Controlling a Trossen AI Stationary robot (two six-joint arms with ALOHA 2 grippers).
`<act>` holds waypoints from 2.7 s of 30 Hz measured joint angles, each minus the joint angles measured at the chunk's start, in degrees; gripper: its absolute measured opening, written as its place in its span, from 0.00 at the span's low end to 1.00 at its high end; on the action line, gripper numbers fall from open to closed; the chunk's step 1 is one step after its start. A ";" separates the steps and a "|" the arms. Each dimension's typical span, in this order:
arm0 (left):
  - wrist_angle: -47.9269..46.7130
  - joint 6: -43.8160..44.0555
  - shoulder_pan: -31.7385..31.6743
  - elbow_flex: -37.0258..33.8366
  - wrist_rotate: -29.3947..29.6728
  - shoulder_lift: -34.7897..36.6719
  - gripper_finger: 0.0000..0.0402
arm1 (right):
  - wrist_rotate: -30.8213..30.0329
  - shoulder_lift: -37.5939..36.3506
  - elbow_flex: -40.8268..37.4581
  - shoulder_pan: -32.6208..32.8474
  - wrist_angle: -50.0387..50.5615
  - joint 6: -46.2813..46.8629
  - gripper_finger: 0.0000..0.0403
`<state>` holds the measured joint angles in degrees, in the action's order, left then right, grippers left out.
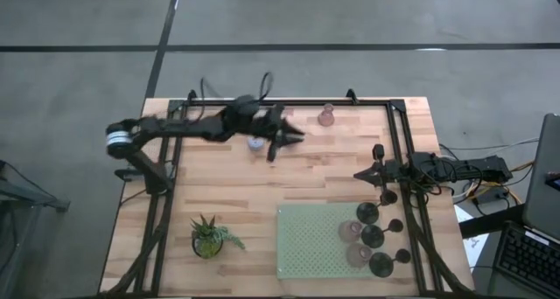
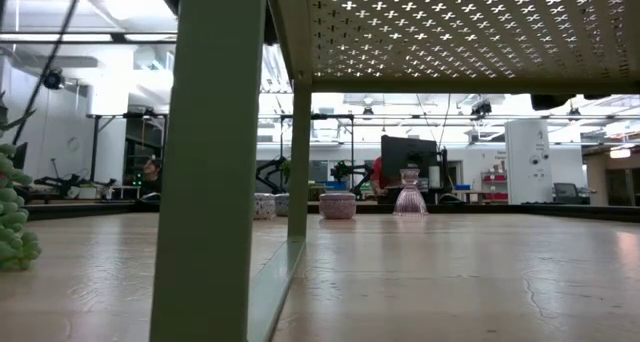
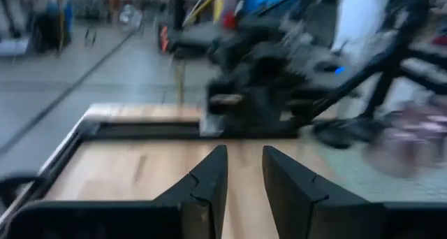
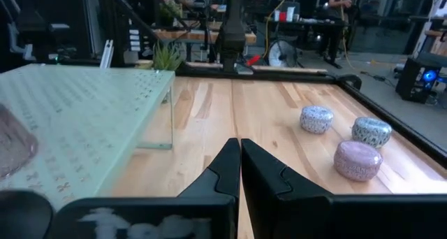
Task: Pick & Place candle stick holders
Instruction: Put the left pink glass candle holder on the shelf aligned with the other pink glass candle holder
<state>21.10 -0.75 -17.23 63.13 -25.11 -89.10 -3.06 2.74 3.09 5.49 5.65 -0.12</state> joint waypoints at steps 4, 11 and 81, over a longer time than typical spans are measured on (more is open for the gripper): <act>14.89 0.47 4.00 -12.28 3.77 5.90 0.23 | -0.04 0.00 0.00 -0.02 -3.87 0.13 0.02; 28.66 2.80 7.06 -25.15 8.36 10.91 0.23 | -0.01 0.00 0.00 -0.02 -18.76 3.78 0.02; 27.91 7.13 6.90 -22.16 9.76 12.57 0.23 | -23.97 84.68 45.96 -30.47 0.85 1.32 0.56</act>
<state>49.01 6.38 -10.33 40.97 -15.35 -76.53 -27.02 87.43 49.05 -24.98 6.49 1.20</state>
